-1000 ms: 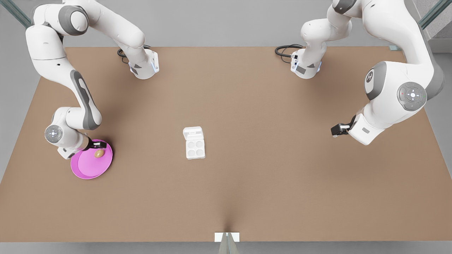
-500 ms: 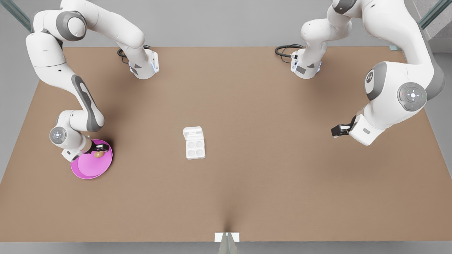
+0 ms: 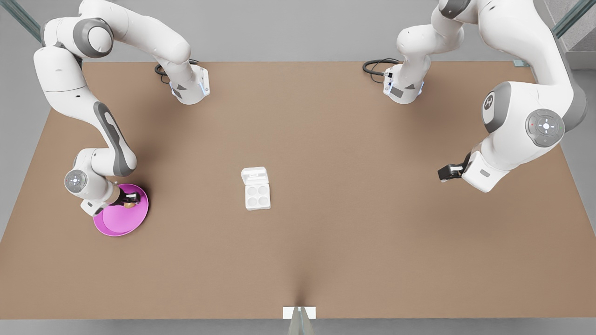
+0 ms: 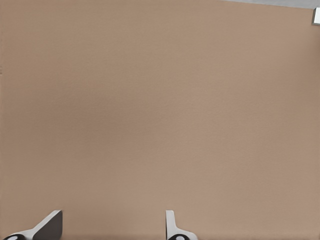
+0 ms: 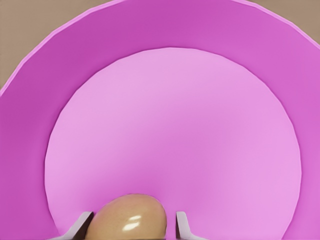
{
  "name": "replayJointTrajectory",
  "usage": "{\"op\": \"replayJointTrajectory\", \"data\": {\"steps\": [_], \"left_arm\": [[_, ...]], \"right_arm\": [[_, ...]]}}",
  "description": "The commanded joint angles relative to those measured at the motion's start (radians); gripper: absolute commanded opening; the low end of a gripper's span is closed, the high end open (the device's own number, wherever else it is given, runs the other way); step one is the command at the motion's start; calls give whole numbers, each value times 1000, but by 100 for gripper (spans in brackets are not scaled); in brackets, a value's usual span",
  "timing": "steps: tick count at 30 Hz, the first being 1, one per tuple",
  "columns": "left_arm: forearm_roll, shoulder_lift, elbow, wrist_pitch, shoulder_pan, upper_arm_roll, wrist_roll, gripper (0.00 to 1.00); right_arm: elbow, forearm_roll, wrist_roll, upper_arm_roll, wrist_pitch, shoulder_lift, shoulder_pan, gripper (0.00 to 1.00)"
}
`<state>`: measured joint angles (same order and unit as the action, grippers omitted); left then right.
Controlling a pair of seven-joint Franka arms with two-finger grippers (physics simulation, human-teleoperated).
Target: Pack egg into the box and close the box lid
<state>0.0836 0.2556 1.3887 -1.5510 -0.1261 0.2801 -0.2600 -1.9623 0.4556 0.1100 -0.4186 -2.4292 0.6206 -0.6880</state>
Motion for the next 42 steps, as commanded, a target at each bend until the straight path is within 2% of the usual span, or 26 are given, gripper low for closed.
{"op": "replayJointTrajectory", "data": {"steps": [1,6,11,15,20,22,27,28,29,30,31,33,34,37,40,42], "left_arm": [[1,-1,0,0,0,1,-4,100],[1,-1,0,0,0,1,-4,100],[1,-1,0,-1,0,1,-5,100],[1,-3,-2,2,2,1,-5,100],[1,-4,0,5,2,1,-5,100],[1,-4,1,2,0,1,-5,100],[1,-4,1,2,0,1,-5,100],[1,-4,1,2,0,1,-5,100],[2,-4,1,2,-3,1,-4,100],[2,-3,1,2,-1,1,-5,100],[2,-3,1,2,-1,1,-5,100],[2,-4,3,2,-1,1,-5,100],[4,-6,3,6,3,1,-5,100],[48,-9,1,3,8,4,-10,100],[48,1,7,12,6,4,-7,100],[48,1,7,12,5,4,-7,100]], "right_arm": [[0,2,16,0,2,-1,-1,71],[0,0,16,0,7,-1,-1,56],[0,0,14,0,13,-1,-1,47],[0,-2,4,-2,25,-12,-4,47],[3,-14,-3,-72,124,-82,-28,47],[25,-66,-41,-114,188,-113,8,47],[135,-228,-203,-103,308,-114,223,47],[149,-262,-236,-86,314,-113,274,47],[169,-319,-254,-25,323,-117,370,47],[189,-347,-297,-17,334,-116,424,47],[211,-383,-331,46,348,-117,516,47],[246,-440,-411,109,349,-111,650,47],[264,-483,-434,175,354,-108,737,47],[327,-532,-509,202,389,-88,841,47],[384,-620,-579,300,410,-68,1032,47],[414,-663,-609,328,444,-62,1110,48]]}}
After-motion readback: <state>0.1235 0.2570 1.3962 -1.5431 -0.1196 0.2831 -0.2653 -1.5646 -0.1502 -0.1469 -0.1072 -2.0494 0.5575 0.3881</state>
